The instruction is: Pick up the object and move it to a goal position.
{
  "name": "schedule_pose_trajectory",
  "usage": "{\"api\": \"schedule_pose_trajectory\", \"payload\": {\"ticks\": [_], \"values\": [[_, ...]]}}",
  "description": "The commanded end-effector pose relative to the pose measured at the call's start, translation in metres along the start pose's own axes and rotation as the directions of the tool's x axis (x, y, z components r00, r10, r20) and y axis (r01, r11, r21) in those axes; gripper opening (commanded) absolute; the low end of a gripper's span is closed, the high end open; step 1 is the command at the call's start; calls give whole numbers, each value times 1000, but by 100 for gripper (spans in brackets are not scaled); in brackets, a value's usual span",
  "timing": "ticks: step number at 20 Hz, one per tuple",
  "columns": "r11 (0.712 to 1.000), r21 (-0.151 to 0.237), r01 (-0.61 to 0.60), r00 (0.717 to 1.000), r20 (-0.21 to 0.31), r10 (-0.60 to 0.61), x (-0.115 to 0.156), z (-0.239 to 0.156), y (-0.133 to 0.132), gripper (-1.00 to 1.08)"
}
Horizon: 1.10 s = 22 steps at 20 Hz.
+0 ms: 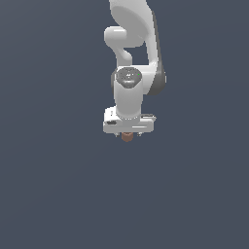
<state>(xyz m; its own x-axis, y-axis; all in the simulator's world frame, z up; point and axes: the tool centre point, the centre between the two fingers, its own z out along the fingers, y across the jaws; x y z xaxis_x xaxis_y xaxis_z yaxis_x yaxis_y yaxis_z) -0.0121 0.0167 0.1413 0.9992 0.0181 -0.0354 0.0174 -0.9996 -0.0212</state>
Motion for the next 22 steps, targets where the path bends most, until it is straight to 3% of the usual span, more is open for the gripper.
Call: {"api": "schedule_pose_trajectory", "payload": {"ticks": [1, 13, 22], "values": [[1000, 0, 0, 1000, 0, 0, 0, 0, 0, 100], [999, -3, -51, 998, 34, 51, -9, 2, 21, 100], [1000, -4, 16, 1000, 27, -16, -14, 6, 19, 100]]}}
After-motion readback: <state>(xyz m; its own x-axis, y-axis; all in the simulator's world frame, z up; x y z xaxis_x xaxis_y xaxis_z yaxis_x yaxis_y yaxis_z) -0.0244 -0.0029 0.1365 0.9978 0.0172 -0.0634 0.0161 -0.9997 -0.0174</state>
